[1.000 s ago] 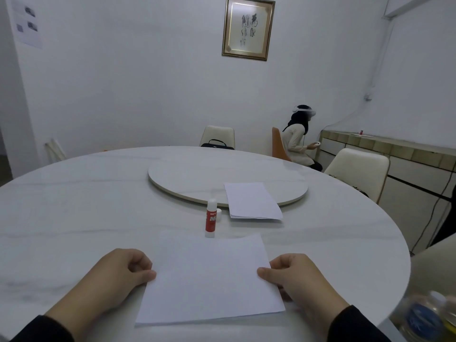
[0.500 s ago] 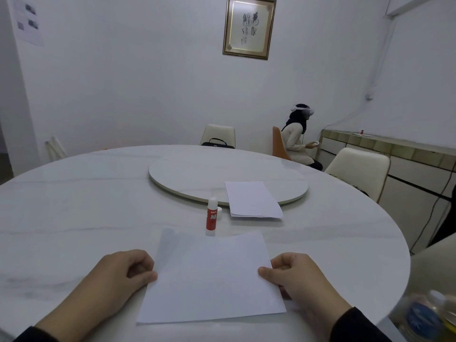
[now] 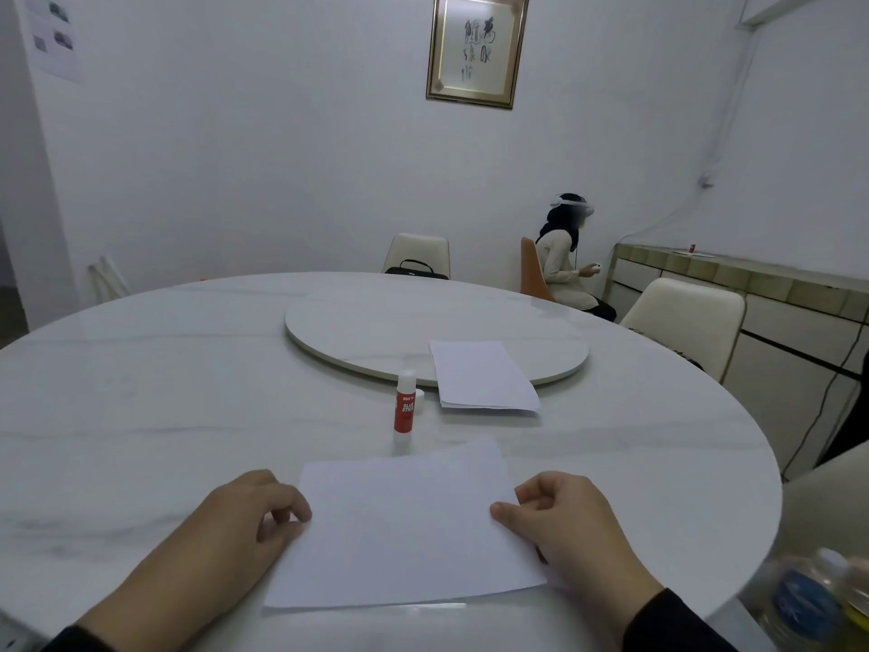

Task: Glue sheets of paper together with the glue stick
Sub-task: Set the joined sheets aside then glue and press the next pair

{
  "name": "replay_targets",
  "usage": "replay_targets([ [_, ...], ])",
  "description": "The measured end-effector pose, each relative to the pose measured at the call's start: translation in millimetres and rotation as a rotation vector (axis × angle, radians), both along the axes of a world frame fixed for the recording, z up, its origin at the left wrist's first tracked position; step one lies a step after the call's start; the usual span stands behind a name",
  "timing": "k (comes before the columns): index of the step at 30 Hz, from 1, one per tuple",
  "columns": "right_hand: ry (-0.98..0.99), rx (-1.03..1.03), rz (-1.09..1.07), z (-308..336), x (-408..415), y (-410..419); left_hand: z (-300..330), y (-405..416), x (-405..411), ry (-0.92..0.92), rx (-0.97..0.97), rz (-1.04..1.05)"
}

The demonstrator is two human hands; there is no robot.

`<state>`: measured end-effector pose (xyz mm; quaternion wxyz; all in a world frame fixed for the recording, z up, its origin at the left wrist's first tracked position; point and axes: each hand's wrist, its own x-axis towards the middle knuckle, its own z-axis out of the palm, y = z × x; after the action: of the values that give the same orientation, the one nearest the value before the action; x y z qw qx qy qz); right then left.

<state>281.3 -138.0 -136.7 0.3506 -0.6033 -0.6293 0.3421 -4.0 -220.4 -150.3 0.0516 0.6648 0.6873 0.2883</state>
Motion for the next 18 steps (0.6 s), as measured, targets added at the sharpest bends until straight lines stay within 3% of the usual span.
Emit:
replay_targets([
  [6, -0.12, 0.078, 0.014, 7.6, 3.5, 0.3, 2.3, -1.0, 2.9, 0.1, -0.019, 0.007],
  [8, -0.25, 0.208, -0.011, 14.8, 4.9, 0.0, 4.2, 2.3, 0.7, 0.111, -0.006, 0.013],
  [10, -0.363, 0.406, 0.041, 22.6, -0.9, -3.2, 7.7, 7.1, 8.1, 0.052, 0.136, 0.034],
  [12, -0.455, 0.487, 0.249, 23.9, -19.7, -6.1, 7.9, 17.5, 23.9, 0.074, 0.251, 0.063],
  [15, -0.635, 0.389, 0.492, 3.1, -53.1, -9.1, 7.0, 26.9, 59.9, 0.265, 0.066, -0.002],
  [18, -0.77, 0.243, 0.52, -14.5, -61.9, -7.2, -10.1, 32.3, 70.7, 0.289, -0.218, -0.027],
])
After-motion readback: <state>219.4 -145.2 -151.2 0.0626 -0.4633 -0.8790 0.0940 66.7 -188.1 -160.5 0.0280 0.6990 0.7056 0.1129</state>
